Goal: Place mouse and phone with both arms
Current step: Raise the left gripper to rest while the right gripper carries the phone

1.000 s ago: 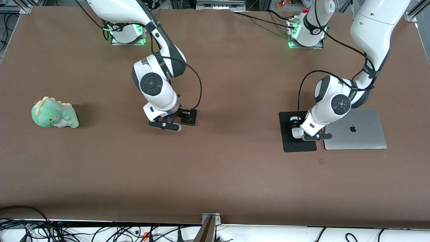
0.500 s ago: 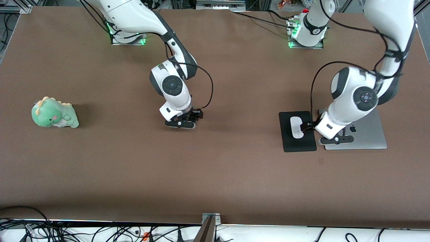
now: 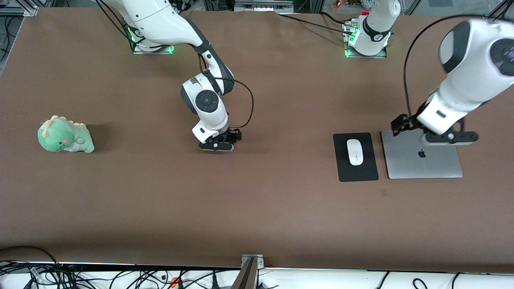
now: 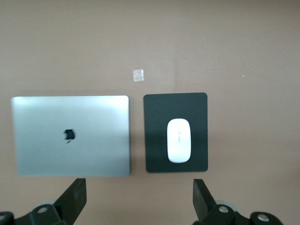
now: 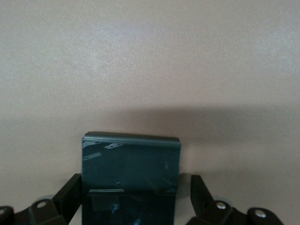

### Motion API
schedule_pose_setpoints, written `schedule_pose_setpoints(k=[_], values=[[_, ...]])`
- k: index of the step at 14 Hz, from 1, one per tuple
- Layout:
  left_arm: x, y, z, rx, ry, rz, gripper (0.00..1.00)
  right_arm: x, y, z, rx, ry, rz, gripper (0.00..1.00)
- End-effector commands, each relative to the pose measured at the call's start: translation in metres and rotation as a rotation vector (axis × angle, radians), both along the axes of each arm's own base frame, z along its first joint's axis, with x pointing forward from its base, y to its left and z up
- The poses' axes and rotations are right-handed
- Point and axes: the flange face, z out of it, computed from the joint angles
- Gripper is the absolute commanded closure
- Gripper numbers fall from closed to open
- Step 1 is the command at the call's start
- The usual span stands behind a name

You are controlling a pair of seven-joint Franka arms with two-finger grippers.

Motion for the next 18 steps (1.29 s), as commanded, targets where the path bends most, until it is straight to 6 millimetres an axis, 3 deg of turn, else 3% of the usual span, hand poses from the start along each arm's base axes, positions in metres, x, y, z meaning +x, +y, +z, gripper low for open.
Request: schedule_pose_setpoints(k=[1, 5, 7, 10, 13, 16, 18], values=[[-0.008, 0.012, 0.049, -0.013, 0.065, -0.009, 0.0, -0.006, 0.004, -0.003, -0.009, -0.013, 0.026, 0.08], [-0.005, 0.021, 0.111, -0.006, 0.0, 0.016, 0.0, -0.006, 0.004, -0.003, -0.011, -0.01, 0.036, 0.32], [-0.005, 0.029, 0.119, -0.017, -0.017, 0.033, 0.0, -0.004, 0.004, -0.001, -0.012, -0.009, 0.052, 0.43], [-0.005, 0.022, 0.117, -0.018, -0.012, 0.023, 0.0, 0.005, -0.005, 0.009, -0.036, 0.015, 0.063, 0.47], [-0.006, 0.01, 0.116, -0.018, -0.008, 0.003, 0.0, 0.037, -0.043, 0.035, -0.086, 0.045, 0.14, 0.52], [-0.006, 0.013, 0.116, -0.017, -0.006, 0.003, 0.0, 0.066, -0.105, 0.065, -0.084, 0.083, 0.195, 0.55], [-0.006, 0.012, 0.115, -0.019, -0.006, 0.0, 0.0, 0.074, -0.144, 0.078, -0.078, 0.103, 0.192, 0.55]])
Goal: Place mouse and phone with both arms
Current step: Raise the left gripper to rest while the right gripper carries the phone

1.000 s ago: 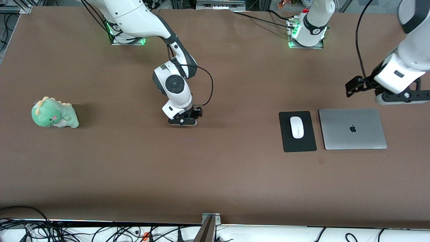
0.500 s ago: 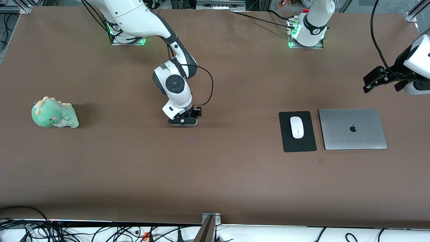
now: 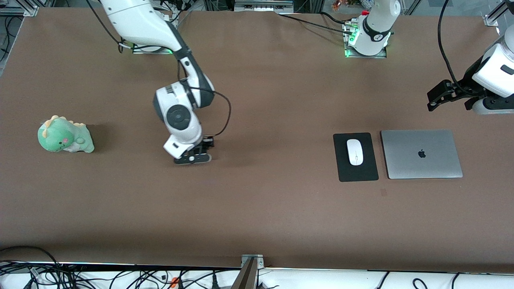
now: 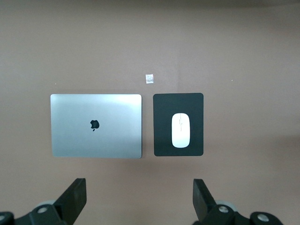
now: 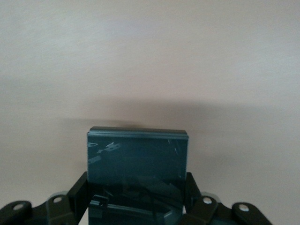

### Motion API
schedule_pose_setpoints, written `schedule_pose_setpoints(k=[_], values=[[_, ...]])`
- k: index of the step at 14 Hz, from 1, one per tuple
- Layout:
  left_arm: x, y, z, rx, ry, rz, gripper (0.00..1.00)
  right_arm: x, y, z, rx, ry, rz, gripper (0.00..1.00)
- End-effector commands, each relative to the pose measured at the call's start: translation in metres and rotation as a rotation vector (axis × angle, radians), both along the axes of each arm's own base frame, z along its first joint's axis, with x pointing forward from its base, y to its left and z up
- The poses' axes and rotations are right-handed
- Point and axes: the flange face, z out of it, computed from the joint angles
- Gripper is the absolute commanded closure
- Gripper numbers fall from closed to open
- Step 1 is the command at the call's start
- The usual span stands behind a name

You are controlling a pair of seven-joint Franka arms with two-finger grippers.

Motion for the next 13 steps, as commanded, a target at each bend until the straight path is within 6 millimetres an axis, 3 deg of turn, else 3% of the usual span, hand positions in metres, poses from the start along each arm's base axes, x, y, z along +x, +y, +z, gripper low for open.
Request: schedule_pose_setpoints(k=[1, 4, 8, 13], values=[[0.002, 0.0, 0.004, -0.021, 0.009, -0.015, 0.0, -0.001, -0.052, 0.021, 0.02, 0.032, -0.002, 0.55], [0.002, -0.001, 0.004, -0.021, 0.009, -0.012, 0.0, -0.008, -0.116, 0.027, 0.039, 0.022, -0.046, 0.56], [0.001, -0.001, 0.004, -0.02, 0.014, -0.012, 0.0, -0.043, -0.198, 0.003, 0.063, -0.041, -0.082, 0.56], [0.001, -0.001, 0.004, -0.02, 0.015, -0.01, 0.0, -0.06, -0.297, -0.018, 0.082, -0.062, -0.099, 0.56]])
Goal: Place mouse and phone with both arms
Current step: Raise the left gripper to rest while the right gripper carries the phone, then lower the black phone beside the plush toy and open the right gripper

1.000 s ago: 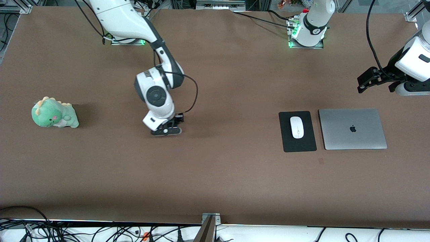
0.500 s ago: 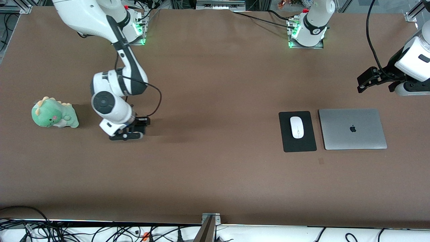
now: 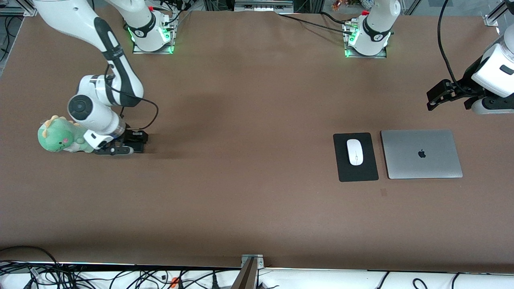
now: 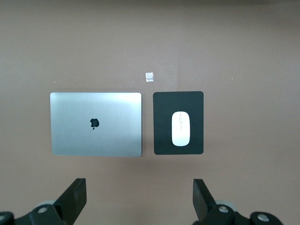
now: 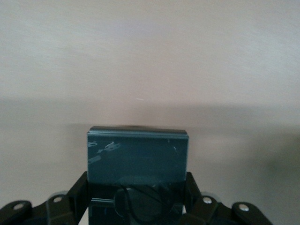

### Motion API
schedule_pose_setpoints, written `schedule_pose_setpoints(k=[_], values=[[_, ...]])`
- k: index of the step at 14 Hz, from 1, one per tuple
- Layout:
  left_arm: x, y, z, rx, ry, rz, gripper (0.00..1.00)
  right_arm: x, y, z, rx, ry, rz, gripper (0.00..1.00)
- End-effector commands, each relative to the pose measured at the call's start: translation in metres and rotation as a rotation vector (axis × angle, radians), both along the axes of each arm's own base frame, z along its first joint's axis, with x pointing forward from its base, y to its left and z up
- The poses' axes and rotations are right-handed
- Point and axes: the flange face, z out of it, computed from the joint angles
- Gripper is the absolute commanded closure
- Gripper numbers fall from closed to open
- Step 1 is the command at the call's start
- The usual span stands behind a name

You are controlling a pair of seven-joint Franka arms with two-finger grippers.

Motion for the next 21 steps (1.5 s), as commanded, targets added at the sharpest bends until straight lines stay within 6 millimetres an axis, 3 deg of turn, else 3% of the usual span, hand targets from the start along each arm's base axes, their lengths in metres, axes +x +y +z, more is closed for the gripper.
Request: schedule_pose_setpoints(k=[1, 6, 10, 11, 12, 13, 14, 17, 21], values=[[0.002, -0.001, 0.004, -0.02, 0.008, -0.011, 0.0, -0.014, -0.036, 0.0, 0.044, -0.036, -0.008, 0.56], [0.002, -0.001, 0.004, -0.02, 0.008, -0.011, 0.0, -0.017, -0.058, -0.03, 0.109, -0.069, 0.032, 0.56], [0.002, -0.003, 0.006, -0.021, 0.005, -0.014, 0.0, -0.012, -0.06, -0.037, 0.106, -0.062, 0.056, 0.55], [0.002, -0.004, 0.007, -0.019, 0.003, -0.017, 0.0, -0.009, -0.059, -0.034, 0.107, -0.068, 0.06, 0.45], [0.002, -0.004, 0.007, -0.019, 0.003, -0.017, 0.0, -0.006, -0.059, -0.033, 0.107, -0.073, 0.063, 0.1], [0.002, -0.005, 0.007, -0.021, 0.003, -0.017, 0.0, -0.004, -0.059, -0.031, 0.107, -0.076, 0.063, 0.0], [0.002, -0.004, 0.007, -0.019, 0.003, -0.017, 0.0, -0.003, -0.058, -0.029, 0.107, -0.077, 0.065, 0.0], [0.002, -0.005, 0.007, -0.021, 0.003, -0.017, 0.0, 0.001, -0.053, -0.011, 0.134, -0.065, 0.06, 0.0], [0.002, -0.004, 0.007, -0.019, 0.003, -0.017, 0.0, 0.018, -0.049, 0.04, 0.19, -0.053, 0.058, 0.0]])
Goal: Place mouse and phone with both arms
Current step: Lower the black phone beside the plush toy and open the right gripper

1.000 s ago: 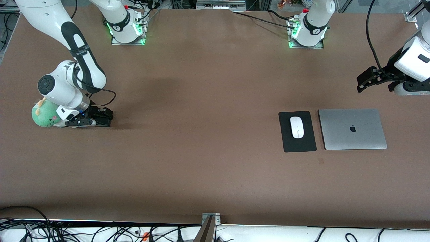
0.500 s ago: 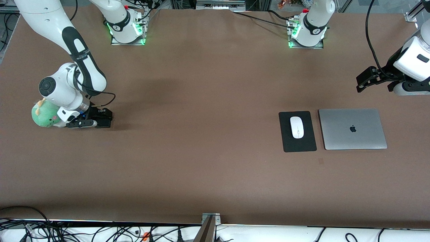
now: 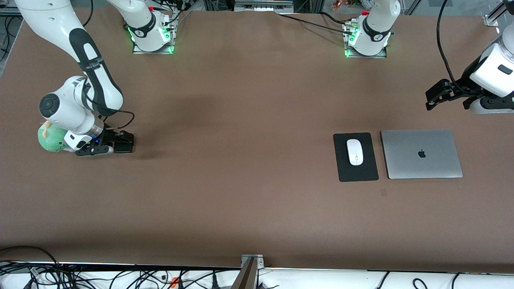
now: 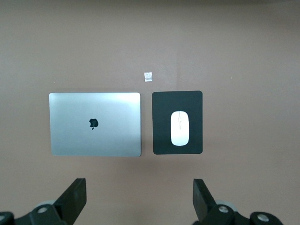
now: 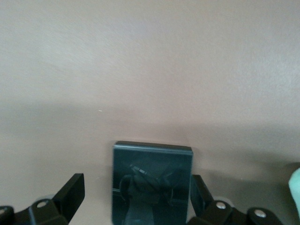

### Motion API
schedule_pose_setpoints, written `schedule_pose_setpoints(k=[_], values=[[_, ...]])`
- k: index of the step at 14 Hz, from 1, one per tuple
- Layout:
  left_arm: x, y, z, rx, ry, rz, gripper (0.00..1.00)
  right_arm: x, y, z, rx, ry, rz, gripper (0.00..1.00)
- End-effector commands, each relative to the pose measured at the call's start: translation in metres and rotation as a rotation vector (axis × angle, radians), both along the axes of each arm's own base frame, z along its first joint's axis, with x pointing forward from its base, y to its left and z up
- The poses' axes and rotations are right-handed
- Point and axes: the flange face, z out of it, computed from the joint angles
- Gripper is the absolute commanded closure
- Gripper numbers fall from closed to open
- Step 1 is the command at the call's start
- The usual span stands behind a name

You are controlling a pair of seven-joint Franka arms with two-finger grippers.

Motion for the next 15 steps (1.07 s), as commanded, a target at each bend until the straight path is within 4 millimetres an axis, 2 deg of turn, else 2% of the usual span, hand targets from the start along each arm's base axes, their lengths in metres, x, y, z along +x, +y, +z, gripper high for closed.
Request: schedule_pose_setpoints(k=[1, 3, 5, 7, 10, 13, 15], values=[[0.002, -0.003, 0.006, -0.021, 0.003, -0.015, 0.0, 0.013, 0.002, 0.047, 0.067, 0.019, -0.019, 0.0], [0.002, -0.003, 0.006, -0.021, 0.003, -0.012, 0.0, 0.022, 0.003, 0.082, 0.08, 0.038, -0.007, 0.0], [0.002, -0.003, 0.006, -0.021, 0.003, -0.013, 0.0, 0.027, -0.004, 0.13, 0.068, 0.08, -0.019, 0.0], [0.002, -0.002, 0.006, -0.02, 0.005, -0.012, 0.0, 0.031, -0.003, 0.177, 0.077, 0.144, -0.079, 0.0], [0.002, -0.002, 0.006, -0.02, 0.003, -0.012, 0.0, 0.035, 0.0, 0.244, 0.065, 0.193, -0.066, 0.0], [0.002, -0.002, 0.007, -0.021, 0.002, -0.012, 0.0, 0.027, 0.004, 0.308, 0.015, 0.238, -0.106, 0.0], [0.002, -0.002, 0.007, -0.021, 0.002, -0.012, 0.0, 0.017, 0.017, 0.335, -0.026, 0.235, -0.125, 0.0]])
